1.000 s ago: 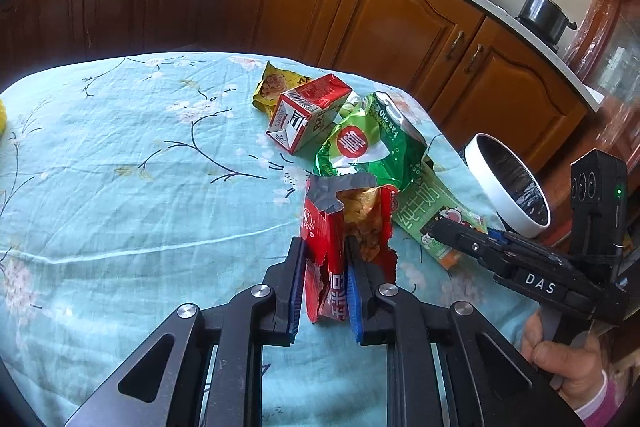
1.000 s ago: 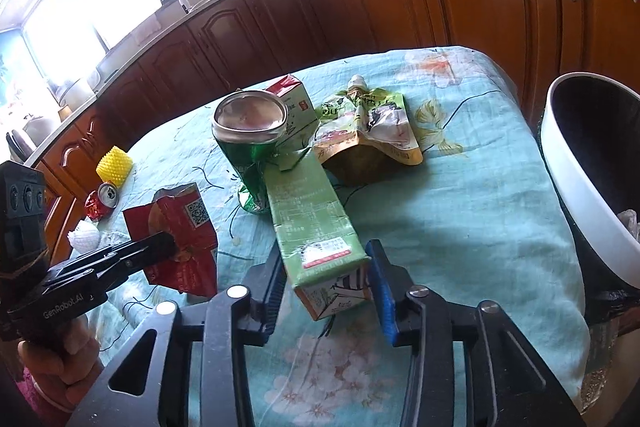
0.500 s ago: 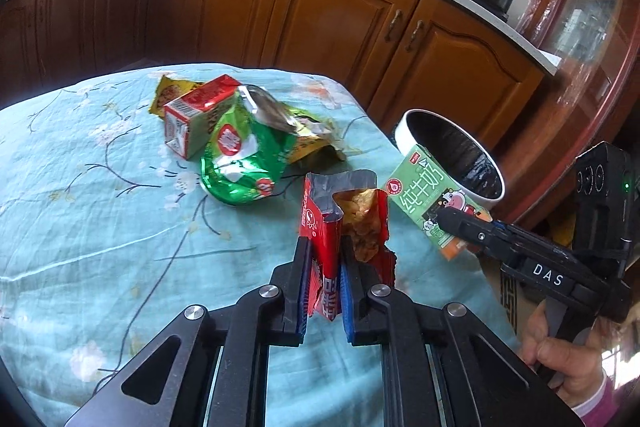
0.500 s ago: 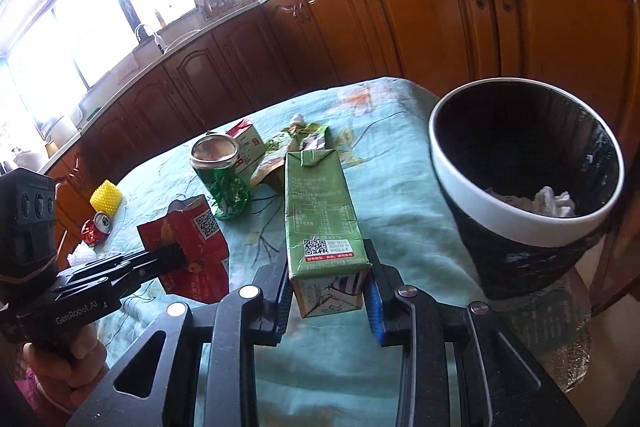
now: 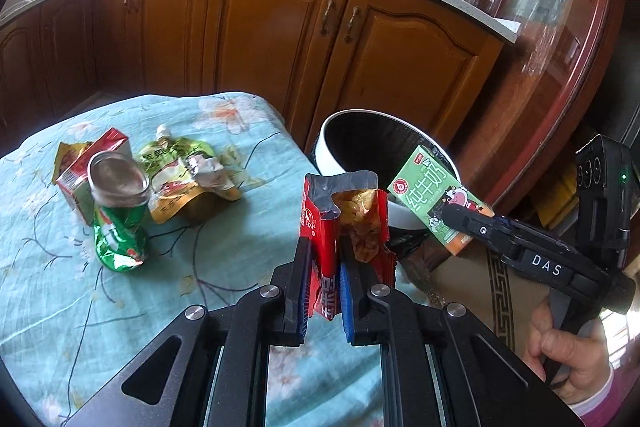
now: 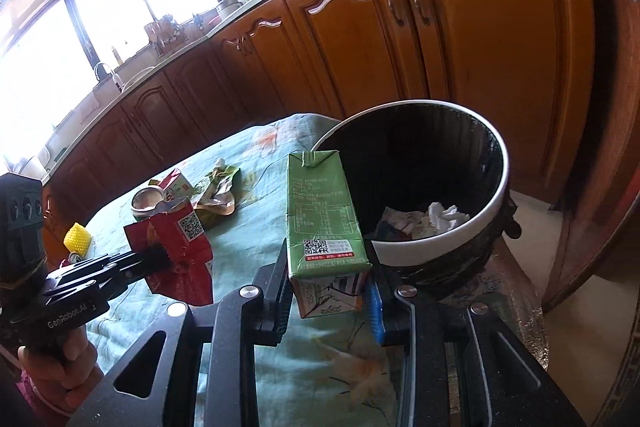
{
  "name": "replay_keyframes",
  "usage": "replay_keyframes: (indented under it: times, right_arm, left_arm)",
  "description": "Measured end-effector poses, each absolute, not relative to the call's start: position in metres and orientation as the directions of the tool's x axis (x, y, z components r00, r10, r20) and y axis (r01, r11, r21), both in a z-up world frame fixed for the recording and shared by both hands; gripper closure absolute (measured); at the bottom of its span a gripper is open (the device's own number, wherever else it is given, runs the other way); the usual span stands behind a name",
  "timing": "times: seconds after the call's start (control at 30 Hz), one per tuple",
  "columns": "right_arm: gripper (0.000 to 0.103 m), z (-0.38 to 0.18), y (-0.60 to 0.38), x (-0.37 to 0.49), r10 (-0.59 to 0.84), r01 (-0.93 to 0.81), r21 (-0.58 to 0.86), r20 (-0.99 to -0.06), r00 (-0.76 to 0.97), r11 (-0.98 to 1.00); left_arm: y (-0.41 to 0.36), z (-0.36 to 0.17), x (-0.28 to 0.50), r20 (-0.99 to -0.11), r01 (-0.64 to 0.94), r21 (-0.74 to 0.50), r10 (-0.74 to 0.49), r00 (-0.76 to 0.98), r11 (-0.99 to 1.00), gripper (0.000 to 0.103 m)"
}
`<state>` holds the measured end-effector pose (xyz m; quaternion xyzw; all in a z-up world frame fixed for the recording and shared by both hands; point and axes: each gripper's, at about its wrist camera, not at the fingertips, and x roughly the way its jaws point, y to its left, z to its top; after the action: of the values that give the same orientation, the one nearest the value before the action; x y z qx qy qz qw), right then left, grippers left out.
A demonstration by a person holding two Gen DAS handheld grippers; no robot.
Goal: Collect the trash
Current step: 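Carry the red bag and green carton over the bin and open both grippers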
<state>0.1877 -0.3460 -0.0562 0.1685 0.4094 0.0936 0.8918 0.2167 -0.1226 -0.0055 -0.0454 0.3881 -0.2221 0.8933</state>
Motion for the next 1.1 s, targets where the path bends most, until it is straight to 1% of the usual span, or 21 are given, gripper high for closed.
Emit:
replay_keyframes:
  times: [0.27, 0.6, 1.0, 1.03, 1.07, 1.1]
  right_arm:
    - [0.072, -0.056, -0.371, 0.203, 0.261, 0.015, 0.358, -0.708, 0.657, 0.934]
    - [0.072, -0.057, -0.391, 0.225, 0.223, 0.052, 0.338, -0.721, 0.656, 0.94]
    - [0.072, -0.065, -0.406, 0.251, 0.208, 0.073, 0.326, -0.744, 0.635, 0.943]
    - [0.072, -0.066, -0.407, 0.253, 0.207, 0.076, 0.326, -0.746, 0.633, 0.942]
    - [0.072, -0.067, -0.408, 0.255, 0.207, 0.078, 0.327, -0.747, 0.631, 0.942]
    - [0.071, -0.069, -0.408, 0.256, 0.21, 0.079, 0.33, -0.749, 0.628, 0.941]
  left_arm:
    - [-0.156, -0.012, 0.25, -0.683, 0.395, -0.247, -0.448, 0.577, 0.885, 0.092]
    - [-0.199, -0.013, 0.293, -0.697, 0.412, -0.213, -0.433, 0.572, 0.886, 0.092]
    - [-0.231, -0.027, 0.339, -0.726, 0.416, -0.198, -0.418, 0.546, 0.888, 0.091]
    - [-0.232, -0.028, 0.342, -0.728, 0.415, -0.201, -0.419, 0.542, 0.887, 0.088]
    - [-0.234, -0.03, 0.344, -0.73, 0.415, -0.203, -0.419, 0.539, 0.887, 0.083]
    - [-0.235, -0.031, 0.346, -0.731, 0.415, -0.201, -0.418, 0.539, 0.887, 0.082]
